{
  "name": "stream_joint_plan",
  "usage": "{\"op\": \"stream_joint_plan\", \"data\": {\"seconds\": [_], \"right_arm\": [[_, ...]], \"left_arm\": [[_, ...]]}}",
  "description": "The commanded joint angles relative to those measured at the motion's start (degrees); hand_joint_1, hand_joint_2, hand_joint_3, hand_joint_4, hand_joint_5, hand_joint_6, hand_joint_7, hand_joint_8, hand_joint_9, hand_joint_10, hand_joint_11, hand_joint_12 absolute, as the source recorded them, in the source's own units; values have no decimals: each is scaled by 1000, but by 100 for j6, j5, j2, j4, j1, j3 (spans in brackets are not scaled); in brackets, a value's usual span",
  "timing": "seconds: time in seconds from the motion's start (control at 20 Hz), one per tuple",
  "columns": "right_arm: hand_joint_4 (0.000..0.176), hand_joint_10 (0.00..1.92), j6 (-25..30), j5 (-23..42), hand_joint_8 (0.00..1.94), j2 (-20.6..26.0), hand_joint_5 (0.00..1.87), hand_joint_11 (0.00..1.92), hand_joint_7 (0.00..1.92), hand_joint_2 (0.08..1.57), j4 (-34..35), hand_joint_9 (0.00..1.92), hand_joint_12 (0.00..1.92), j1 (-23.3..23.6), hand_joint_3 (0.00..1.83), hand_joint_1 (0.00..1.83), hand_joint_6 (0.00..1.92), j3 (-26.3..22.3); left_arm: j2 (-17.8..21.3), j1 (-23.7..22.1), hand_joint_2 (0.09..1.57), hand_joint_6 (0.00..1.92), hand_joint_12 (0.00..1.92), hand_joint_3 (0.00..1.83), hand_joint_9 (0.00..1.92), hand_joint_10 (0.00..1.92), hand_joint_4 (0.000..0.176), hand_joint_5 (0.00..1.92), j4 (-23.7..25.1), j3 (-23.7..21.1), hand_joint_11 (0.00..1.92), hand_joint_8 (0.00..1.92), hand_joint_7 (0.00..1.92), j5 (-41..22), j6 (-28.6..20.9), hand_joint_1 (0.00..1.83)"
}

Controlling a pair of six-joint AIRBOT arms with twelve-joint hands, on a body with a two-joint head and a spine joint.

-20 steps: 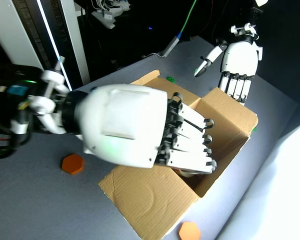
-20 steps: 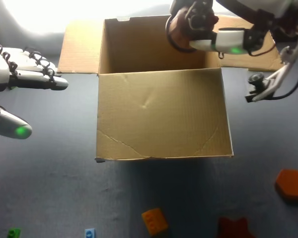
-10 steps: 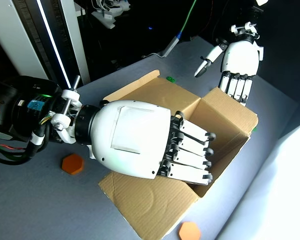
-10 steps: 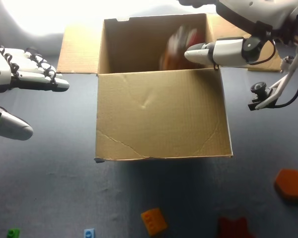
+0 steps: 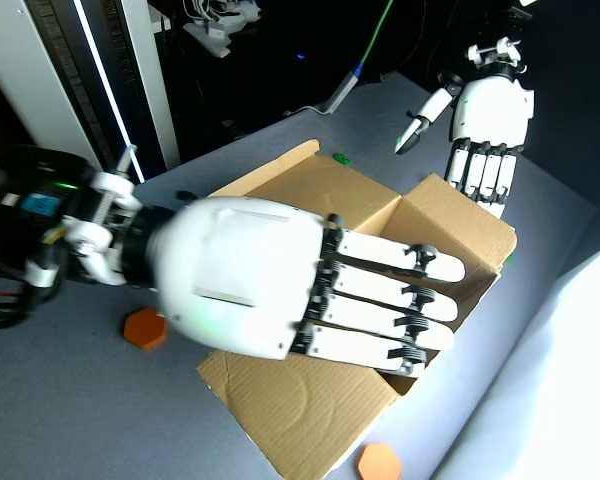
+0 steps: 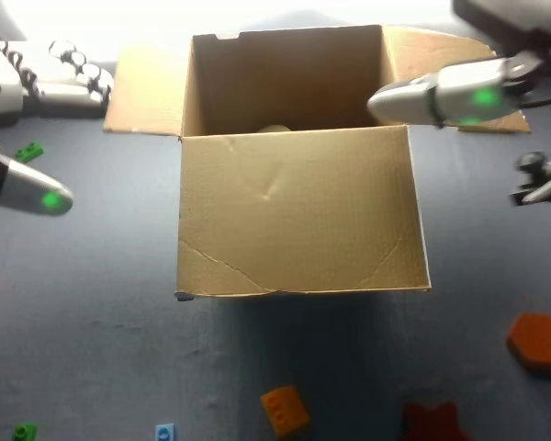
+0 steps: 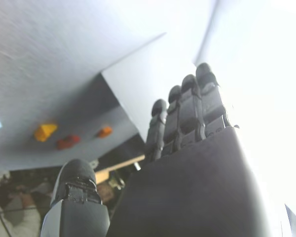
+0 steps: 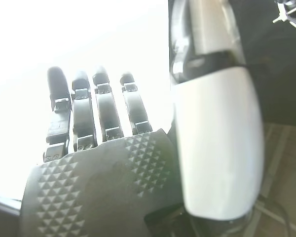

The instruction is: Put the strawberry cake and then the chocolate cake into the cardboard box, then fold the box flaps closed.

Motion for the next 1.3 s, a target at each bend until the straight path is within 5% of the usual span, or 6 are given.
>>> {"op": "stream_joint_plan", "data": {"seconds": [0.0, 0.35, 0.5, 0.6, 1.0, 1.25], "right_arm": [[32, 31, -229, 644, 0, 201, 3, 0, 77, 928, 153, 72, 563, 101, 0, 592, 0, -47], [0, 22, -3336, 781, 2, 959, 53, 0, 96, 1076, 3119, 95, 605, -465, 27, 267, 11, -158], [0, 17, -5250, 871, 5, 940, 48, 0, 79, 1216, 4378, 51, 228, -725, 12, 3, 0, -157], [0, 13, -5719, 497, 7, 867, 63, 0, 76, 1237, 4444, 40, 57, -996, 11, 0, 15, -159], [0, 0, -5769, -1242, 1, 628, 44, 0, 49, 1308, 4367, 0, 0, -1361, 29, 0, 1, -155], [0, 7, -3451, -1149, 8, 517, 73, 0, 67, 1304, 2104, 16, 0, -1305, 20, 0, 13, -157]], "left_arm": [[78, -57, 1107, 2, 241, 3, 47, 0, 50, 63, -329, 42, 0, 0, 51, -128, -8, 0], [16, -849, 1129, 4, 246, 7, 54, 2, 46, 61, 380, 42, 0, 3, 58, -178, -122, 0], [-117, -1413, 1114, 2, 288, 0, 63, 3, 45, 60, 826, 57, 0, 3, 56, -211, -279, 0], [-262, -1642, 1111, 0, 287, 0, 78, 7, 46, 40, 1155, 32, 0, 5, 57, -278, -363, 0], [-800, -1712, 1104, 1, 295, 0, 87, 1, 47, 47, 1726, -17, 0, 1, 53, -356, -382, 0], [-1158, -1573, 1096, 0, 277, 0, 88, 3, 52, 32, 1863, 233, 0, 1, 49, -426, -251, 0]]}}
